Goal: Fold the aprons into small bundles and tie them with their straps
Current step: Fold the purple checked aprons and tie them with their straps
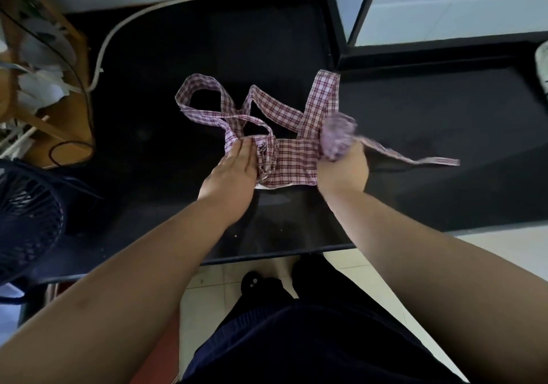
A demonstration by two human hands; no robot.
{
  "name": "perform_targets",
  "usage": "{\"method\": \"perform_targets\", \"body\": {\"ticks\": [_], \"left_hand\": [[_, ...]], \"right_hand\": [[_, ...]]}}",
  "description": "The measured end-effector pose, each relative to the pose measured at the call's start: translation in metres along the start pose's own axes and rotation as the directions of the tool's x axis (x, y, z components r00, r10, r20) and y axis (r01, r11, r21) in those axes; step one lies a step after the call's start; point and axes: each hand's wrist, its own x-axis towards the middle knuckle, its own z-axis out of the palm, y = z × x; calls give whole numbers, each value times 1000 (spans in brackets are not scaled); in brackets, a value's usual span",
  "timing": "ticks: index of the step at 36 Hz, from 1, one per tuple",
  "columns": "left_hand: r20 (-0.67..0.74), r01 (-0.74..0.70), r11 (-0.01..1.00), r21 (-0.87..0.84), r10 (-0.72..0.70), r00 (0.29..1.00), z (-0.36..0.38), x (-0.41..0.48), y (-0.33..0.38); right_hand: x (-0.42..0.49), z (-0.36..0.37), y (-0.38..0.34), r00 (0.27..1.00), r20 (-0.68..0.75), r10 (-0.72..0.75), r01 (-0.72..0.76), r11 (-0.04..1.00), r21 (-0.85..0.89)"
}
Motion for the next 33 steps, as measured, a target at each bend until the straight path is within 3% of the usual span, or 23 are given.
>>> {"method": "perform_targets", "body": {"ticks": [1, 2, 4, 7, 9, 13, 15, 18, 20, 23, 26, 28, 31, 33], "left_hand": [[9, -2, 1000, 25, 2, 1000, 0, 0, 2], [18, -1, 998, 68, -1, 1000, -2, 0, 3], [6, 11, 987, 162, -12, 1000, -2, 1, 6], [-5, 18, 988, 152, -18, 1000, -5, 0, 7], [18, 1, 1000, 9, -1, 1000, -8, -2, 8], [-81, -20, 982, -190, 4, 997, -5, 0, 8], [-217, -66, 954, -293, 0, 976, 3, 3, 9], [-372, -210, 846, -490, 15, 928, 13, 6, 13], [-372, -198, 753, -627, -67, 926, 11, 7, 12], [-270, -107, 569, -816, -211, 940, 3, 11, 9], [-58, -23, 142, -990, -247, 967, -5, 11, 9], [25, 18, -30, -999, -229, 973, -5, 13, 5], [82, 72, -51, -996, -250, 965, -10, 17, 0], [89, 97, 11, -995, -299, 950, -15, 20, 1]], "right_hand": [[-4, 2, 3, 970, 75, -231, 243, 936, -256], [-5, 5, 5, 907, 197, -371, 420, 801, -425], [-8, 8, 9, 813, 375, -445, 580, 564, -588], [-3, 12, 12, 706, 525, -475, 692, 308, -653], [2, 10, 11, 676, 601, -425, 721, 217, -658], [6, 1, -1, 613, 713, -340, 787, 186, -588], [8, 0, -5, 567, 743, -356, 824, 243, -512], [13, 4, -5, 533, 732, -424, 809, 510, -294], [15, 4, -9, 580, 692, -429, 710, 683, -171], [17, 0, -17, 682, 671, -291, 467, 879, -94], [15, 0, -22, 690, 673, -266, 397, 917, -45], [10, 1, -23, 691, 674, -260, 317, 948, 41], [4, 7, -23, 670, 693, -266, 240, 961, 137], [-2, 10, -23, 659, 697, -284, 233, 957, 170]]}}
